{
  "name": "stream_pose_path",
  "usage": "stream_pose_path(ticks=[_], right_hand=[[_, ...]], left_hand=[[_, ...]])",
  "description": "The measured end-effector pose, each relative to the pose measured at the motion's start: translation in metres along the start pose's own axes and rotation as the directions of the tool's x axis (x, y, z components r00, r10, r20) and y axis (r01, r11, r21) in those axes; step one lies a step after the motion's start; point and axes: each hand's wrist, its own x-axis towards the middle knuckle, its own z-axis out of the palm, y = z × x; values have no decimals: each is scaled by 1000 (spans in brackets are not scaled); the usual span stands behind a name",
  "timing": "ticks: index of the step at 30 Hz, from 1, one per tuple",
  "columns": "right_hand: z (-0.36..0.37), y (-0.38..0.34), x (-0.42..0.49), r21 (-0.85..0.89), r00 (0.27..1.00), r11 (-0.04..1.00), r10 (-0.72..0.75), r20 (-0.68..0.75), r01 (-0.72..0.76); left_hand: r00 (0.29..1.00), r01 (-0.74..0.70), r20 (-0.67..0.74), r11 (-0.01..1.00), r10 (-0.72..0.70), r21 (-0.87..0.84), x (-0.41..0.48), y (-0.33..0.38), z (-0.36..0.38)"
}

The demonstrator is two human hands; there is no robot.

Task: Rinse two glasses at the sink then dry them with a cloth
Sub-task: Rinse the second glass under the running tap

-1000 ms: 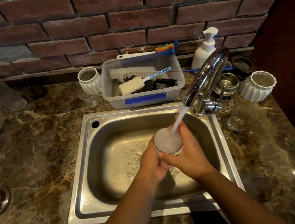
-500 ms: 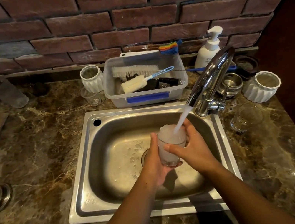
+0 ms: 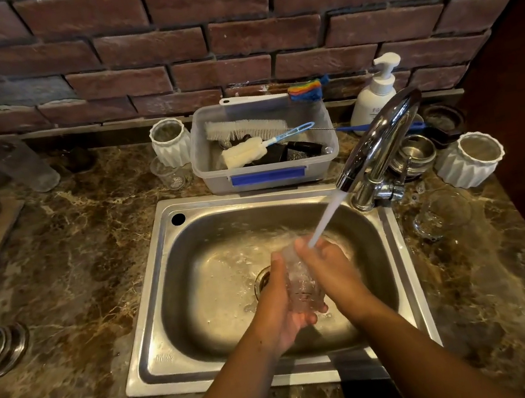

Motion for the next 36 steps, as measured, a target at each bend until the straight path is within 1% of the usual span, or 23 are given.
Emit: stream_pose_path(ticks=[2,5,8,10,12,17,21,25,29,31,34,36], right_hand=[[5,4,0,43,999,999,19,-46,-17],[8,8,3,114,989,989,102,-105,-90],[8,8,3,175,970,970,194,-149,-167],[9,11,-1,186,969,970,186,-163,-155],[9,17,-5,186,969,975,156,-192,-120],[12,26,-10,160,963,987,69,-260,-27],[11,23,-7,142,979,990,18,-204,11],[4,15,8,48,984,998,-26,-175,35],[-6,17,21,-68,969,996,-71,-235,56],[-7,17,17,-142,963,984,-140,-230,110],[-3,14,0,-258,948,936,-283,-142,241],[0,14,-9,-389,932,865,-359,-42,316]], left_hand=[[996,52,-66,998,-54,-28,-1,-2,1],[981,109,-158,993,-113,-33,-3,-4,7],[976,127,-181,992,-125,-1,-6,-2,11],[973,147,-184,989,-142,13,-8,-1,13],[969,147,-198,989,-148,-20,-10,-3,12],[977,130,-162,988,-142,-81,-22,-5,14],[967,158,-186,982,-176,-106,-18,2,15],[964,144,-201,978,-173,-150,-11,16,21],[974,122,-157,961,-164,-247,-11,18,23],[972,105,-169,949,-160,-296,-14,14,24],[964,105,-197,938,-178,-330,-17,8,23],[956,112,-223,939,-192,-325,-15,2,19]])
